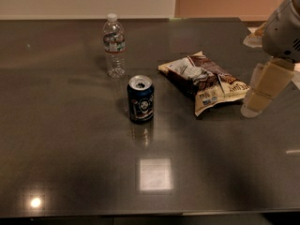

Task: Knock pepsi can over

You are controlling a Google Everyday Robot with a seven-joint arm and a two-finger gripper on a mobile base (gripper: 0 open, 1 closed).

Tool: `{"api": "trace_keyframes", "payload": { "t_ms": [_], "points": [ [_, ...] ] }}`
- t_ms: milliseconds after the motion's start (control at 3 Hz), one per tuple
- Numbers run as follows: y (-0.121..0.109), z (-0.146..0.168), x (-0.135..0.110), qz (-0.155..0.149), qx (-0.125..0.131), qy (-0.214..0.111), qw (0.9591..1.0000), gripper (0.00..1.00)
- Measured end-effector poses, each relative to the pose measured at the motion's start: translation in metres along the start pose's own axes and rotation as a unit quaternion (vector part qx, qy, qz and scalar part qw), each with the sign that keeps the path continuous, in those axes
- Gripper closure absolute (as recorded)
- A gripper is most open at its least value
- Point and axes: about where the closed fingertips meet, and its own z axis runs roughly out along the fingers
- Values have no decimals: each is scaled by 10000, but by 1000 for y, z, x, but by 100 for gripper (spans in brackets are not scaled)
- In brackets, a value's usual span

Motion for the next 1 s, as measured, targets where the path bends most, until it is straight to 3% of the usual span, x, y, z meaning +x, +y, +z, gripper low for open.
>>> {"api": "trace_keyframes", "payload": {
  "t_ms": [333,1000],
  "points": [
    [-9,21,-26,-109,-225,-381,9990,0],
    [-5,62,-85,-302,-451,-1247,9907,0]
  ]
}}
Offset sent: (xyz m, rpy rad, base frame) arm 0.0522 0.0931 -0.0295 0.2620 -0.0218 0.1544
